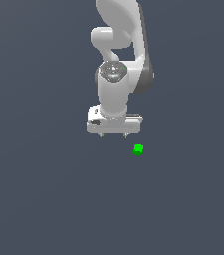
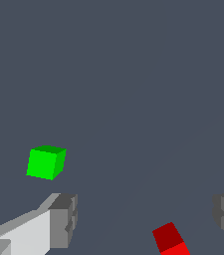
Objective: Stack the red cube on top of the green cube.
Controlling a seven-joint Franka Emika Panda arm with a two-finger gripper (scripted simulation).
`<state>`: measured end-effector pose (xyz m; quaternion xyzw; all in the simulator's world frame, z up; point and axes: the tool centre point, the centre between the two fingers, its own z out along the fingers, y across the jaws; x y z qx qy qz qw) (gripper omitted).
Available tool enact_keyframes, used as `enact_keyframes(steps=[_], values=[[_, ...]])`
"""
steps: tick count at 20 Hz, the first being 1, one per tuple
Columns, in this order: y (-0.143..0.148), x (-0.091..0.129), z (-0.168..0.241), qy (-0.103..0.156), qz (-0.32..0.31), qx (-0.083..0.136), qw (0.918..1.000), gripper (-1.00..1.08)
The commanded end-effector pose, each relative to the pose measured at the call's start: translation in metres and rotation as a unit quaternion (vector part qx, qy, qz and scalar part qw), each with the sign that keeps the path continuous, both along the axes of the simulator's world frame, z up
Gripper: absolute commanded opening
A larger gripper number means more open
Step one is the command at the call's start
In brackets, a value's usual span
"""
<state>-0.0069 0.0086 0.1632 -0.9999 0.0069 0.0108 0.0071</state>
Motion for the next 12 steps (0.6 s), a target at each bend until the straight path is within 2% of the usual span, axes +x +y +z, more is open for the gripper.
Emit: enact_keyframes(steps=[1,7,12], values=[[0.0,0.0,0.0,0.0,0.0,0.0,1.0,1.0],[-0.001,-0.006,-0.003,0.0,0.007,0.0,1.0,1.0],[-0.004,-0.019,-0.01,-0.001,0.025,-0.001,0.9997,1.0]])
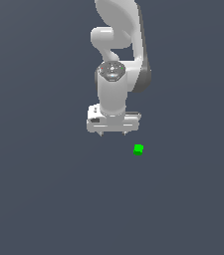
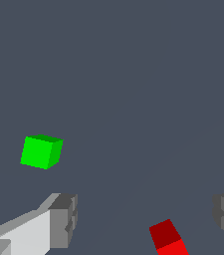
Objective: Stack the red cube on top of the green cube.
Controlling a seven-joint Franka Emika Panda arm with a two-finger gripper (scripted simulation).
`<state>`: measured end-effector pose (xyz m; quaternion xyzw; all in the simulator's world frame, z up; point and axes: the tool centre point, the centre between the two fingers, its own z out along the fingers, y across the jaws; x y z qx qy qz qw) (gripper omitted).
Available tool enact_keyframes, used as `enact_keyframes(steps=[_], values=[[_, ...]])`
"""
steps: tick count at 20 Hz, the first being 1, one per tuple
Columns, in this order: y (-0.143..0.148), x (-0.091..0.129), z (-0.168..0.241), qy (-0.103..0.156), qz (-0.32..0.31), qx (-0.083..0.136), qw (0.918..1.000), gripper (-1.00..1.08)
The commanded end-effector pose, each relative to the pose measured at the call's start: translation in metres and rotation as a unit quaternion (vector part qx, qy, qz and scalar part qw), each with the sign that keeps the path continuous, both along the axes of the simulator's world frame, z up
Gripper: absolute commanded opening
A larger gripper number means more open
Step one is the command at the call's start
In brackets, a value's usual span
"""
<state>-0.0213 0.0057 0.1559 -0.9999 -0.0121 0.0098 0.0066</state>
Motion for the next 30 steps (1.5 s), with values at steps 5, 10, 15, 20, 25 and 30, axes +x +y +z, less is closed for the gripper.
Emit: enact_keyframes(steps=[5,10,15,20,25,30], values=[[-0.007,-0.027,-0.014,-0.002,0.035,-0.001,0.9994,1.0],[-0.018,-0.057,-0.031,-0.004,0.077,-0.002,0.997,1.0],[-0.034,-0.089,-0.049,-0.006,0.123,-0.002,0.9924,1.0],[-0.049,-0.114,-0.065,-0.008,0.161,-0.003,0.9869,1.0],[-0.062,-0.131,-0.077,-0.01,0.188,-0.004,0.982,1.0],[-0.07,-0.14,-0.083,-0.011,0.204,-0.004,0.9789,1.0]])
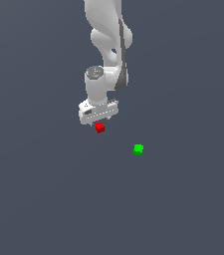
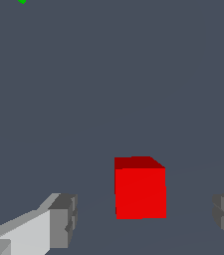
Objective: Stack the red cube on top of the green cube.
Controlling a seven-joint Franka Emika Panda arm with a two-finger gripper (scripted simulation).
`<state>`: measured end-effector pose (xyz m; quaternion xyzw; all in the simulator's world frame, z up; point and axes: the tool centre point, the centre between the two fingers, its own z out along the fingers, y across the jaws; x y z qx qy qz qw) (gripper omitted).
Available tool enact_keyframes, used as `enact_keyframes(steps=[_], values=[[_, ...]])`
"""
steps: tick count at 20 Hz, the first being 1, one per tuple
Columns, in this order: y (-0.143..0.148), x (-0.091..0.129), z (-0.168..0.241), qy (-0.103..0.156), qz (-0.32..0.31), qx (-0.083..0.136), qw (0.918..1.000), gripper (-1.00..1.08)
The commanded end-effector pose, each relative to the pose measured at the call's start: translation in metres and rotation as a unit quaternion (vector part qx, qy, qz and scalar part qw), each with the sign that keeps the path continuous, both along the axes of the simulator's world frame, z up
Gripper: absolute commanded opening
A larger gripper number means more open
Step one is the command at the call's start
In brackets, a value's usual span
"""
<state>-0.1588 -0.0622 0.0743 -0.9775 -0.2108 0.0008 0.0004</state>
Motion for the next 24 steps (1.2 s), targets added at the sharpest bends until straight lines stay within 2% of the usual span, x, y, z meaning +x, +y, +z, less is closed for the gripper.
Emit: enact_keyframes(steps=[1,11,24], values=[[-0.003,-0.003,-0.003,-0.001,0.007,0.0,1.0,1.0],[-0.005,-0.005,-0.01,-0.001,0.008,0.0,1.0,1.0],[-0.006,-0.005,-0.052,-0.001,0.01,0.0,1.0,1.0]])
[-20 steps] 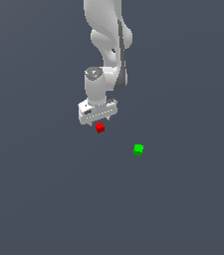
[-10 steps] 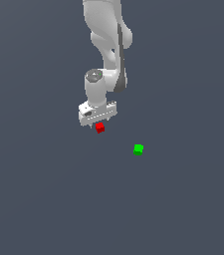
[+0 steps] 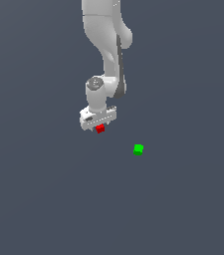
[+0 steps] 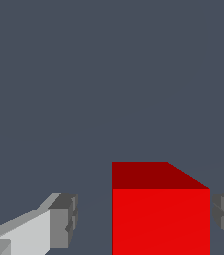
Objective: Stack the red cube on top of the green cube.
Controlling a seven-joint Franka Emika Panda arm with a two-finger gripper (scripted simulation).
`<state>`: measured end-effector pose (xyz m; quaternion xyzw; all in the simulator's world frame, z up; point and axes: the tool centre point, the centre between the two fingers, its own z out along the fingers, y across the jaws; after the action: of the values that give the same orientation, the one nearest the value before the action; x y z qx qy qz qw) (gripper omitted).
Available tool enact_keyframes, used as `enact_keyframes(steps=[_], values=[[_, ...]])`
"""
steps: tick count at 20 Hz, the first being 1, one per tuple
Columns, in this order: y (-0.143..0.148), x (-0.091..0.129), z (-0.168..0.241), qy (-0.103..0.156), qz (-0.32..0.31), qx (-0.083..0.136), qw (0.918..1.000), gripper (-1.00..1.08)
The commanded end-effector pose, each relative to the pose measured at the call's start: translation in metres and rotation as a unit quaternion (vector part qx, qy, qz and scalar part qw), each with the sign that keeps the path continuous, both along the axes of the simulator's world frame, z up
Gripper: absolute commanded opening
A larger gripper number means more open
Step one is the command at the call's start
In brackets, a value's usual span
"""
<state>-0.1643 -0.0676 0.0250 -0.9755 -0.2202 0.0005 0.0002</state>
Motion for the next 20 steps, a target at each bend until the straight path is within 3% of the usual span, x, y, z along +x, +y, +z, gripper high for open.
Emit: enact_keyframes(steps=[1,3,4,20], values=[[0.0,0.0004,-0.0043,-0.001,0.0,0.0,1.0,1.0],[0.0,0.0004,-0.0052,-0.001,0.0,0.0,1.0,1.0],[0.0,0.0004,-0.0052,-0.001,0.0,0.0,1.0,-1.0],[-0.0004,0.0001,0.0034,-0.001,0.0,0.0,1.0,-1.0]])
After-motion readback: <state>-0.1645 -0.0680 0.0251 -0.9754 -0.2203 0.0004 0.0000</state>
